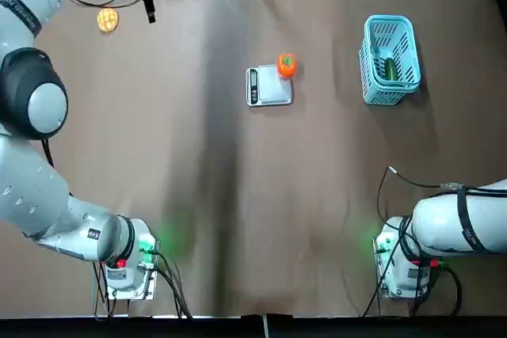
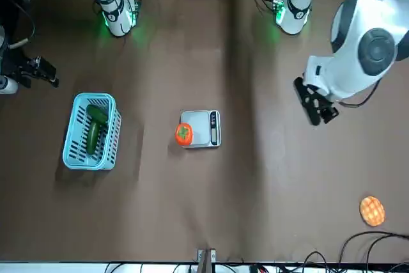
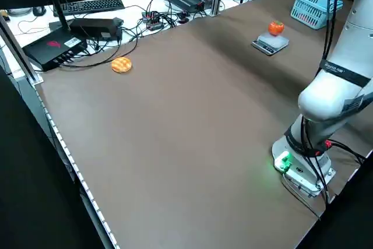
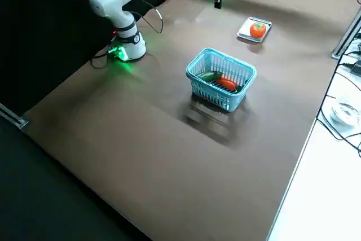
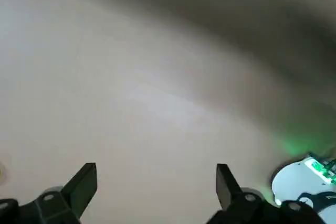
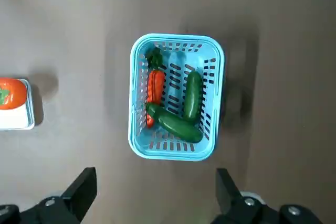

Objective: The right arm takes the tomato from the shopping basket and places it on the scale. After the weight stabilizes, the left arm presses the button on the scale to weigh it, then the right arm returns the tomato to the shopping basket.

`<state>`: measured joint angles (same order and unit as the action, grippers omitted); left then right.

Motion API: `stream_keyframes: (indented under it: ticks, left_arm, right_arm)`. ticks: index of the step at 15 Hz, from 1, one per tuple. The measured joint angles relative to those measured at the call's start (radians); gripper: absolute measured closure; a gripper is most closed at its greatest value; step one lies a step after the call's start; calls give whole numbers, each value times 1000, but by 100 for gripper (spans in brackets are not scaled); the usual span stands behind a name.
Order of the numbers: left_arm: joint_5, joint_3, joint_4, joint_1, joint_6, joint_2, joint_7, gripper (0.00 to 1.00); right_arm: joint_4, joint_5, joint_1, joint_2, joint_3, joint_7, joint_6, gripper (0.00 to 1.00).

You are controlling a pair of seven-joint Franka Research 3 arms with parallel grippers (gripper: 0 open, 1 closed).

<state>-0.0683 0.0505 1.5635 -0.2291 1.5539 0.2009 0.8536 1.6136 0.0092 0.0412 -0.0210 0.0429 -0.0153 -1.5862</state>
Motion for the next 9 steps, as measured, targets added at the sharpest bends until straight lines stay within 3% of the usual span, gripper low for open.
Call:
stream_keyframes:
  ticks: [4, 9]
  left_arm:
    - [0, -1, -2, 96, -67, -37, -177, 0]
    - [0, -2, -47, 116, -145, -56, -411, 0]
  right_arm:
    - [0, 0, 0, 0, -1, 1, 3, 1]
    - [0, 0, 0, 0, -1, 1, 3, 1]
